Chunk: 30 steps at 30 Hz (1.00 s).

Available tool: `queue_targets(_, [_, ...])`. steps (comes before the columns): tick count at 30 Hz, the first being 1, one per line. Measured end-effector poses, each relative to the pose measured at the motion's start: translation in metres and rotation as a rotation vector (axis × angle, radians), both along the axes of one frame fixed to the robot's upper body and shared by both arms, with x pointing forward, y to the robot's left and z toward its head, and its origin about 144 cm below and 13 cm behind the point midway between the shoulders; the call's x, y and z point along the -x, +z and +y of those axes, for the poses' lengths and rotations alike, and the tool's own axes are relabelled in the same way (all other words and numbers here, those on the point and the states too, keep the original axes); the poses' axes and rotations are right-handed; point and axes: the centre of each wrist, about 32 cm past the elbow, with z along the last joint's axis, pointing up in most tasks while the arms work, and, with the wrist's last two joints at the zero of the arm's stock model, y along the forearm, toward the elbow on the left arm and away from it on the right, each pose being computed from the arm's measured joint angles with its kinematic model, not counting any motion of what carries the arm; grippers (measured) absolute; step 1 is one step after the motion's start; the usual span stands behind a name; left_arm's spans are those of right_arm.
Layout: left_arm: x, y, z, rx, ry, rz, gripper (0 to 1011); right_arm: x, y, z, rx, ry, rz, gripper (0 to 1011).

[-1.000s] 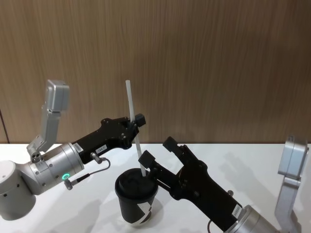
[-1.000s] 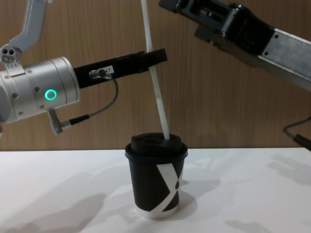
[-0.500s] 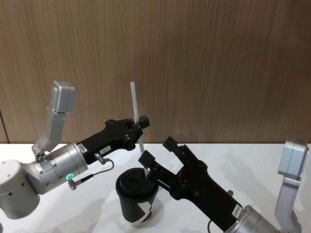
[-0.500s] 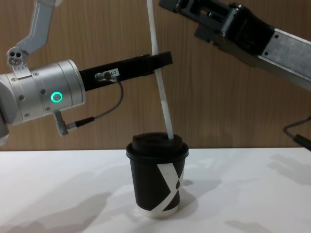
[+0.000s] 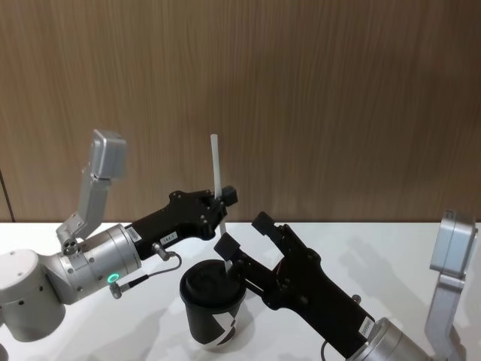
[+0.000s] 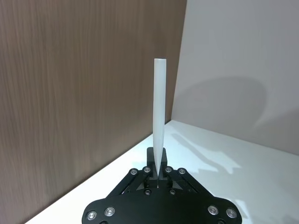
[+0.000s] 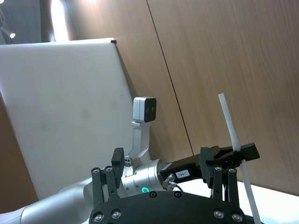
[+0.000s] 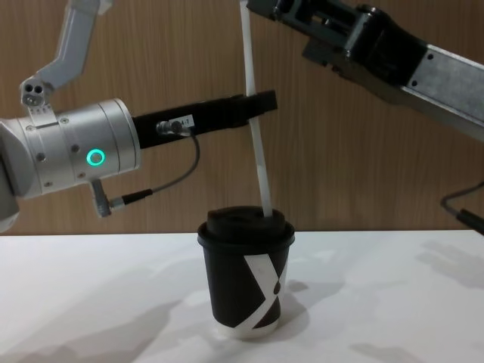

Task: Pick up the straw with one hand, pass it to the other hand, and insert it into the cup.

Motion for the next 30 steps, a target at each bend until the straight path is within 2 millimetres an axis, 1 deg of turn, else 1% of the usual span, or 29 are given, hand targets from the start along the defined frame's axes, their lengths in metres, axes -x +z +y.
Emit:
queue_targets(6, [0.001,-0.001,-0.003,-0.021,-0.002,0.003,4,0.0,0.0,0.0,0.0,0.0,0.0,1001])
queue_targets(9, [0.002,-0.003,-0.005,-0.035,-0.003,0.007,62,0.0,0.0,0.0,0.0,0.0,0.0,1001])
queue_targets(11, [0.003,-0.003,-0.006,-0.041,-0.004,0.008,126,0.0,0.0,0.0,0.0,0.0,0.0,1001])
queue_targets(12, [0.004,-0.003,-0.006,-0.043,-0.005,0.009,126,0.0,0.0,0.0,0.0,0.0,0.0,1001])
queue_targets(13, [0.004,-0.004,-0.006,-0.044,-0.005,0.009,180,0.0,0.0,0.0,0.0,0.0,0.0,1001])
queue_targets(15, [0.005,-0.004,-0.007,-0.047,-0.006,0.009,219,0.0,0.0,0.0,0.0,0.0,0.0,1001])
queue_targets(17, [0.007,-0.004,-0.007,-0.05,-0.006,0.008,292,0.0,0.0,0.0,0.0,0.0,0.0,1001])
queue_targets(18, [0.007,-0.004,-0.007,-0.051,-0.006,0.007,292,0.0,0.0,0.0,0.0,0.0,0.0,1001])
queue_targets(19, [0.008,-0.004,-0.007,-0.051,-0.007,0.007,353,0.0,0.0,0.0,0.0,0.0,0.0,1001])
queue_targets(21, [0.009,-0.004,-0.007,-0.052,-0.006,0.005,384,0.0,0.0,0.0,0.0,0.0,0.0,1001])
queue_targets(22, [0.01,-0.004,-0.007,-0.052,-0.005,0.004,455,0.0,0.0,0.0,0.0,0.0,0.0,1001])
queue_targets(23, [0.011,-0.004,-0.007,-0.052,-0.004,0.003,472,0.0,0.0,0.0,0.0,0.0,0.0,1001])
queue_targets(25, [0.013,-0.003,-0.006,-0.051,-0.001,-0.001,555,0.0,0.0,0.0,0.0,0.0,0.0,1001])
queue_targets(27, [0.015,-0.003,-0.006,-0.051,0.002,-0.002,589,0.0,0.0,0.0,0.0,0.0,0.0,1001])
queue_targets(28, [0.017,-0.003,-0.005,-0.05,0.005,-0.004,657,0.0,0.0,0.0,0.0,0.0,0.0,1001])
queue_targets(30, [0.019,-0.002,-0.004,-0.049,0.009,-0.007,700,0.0,0.0,0.0,0.0,0.0,0.0,1001])
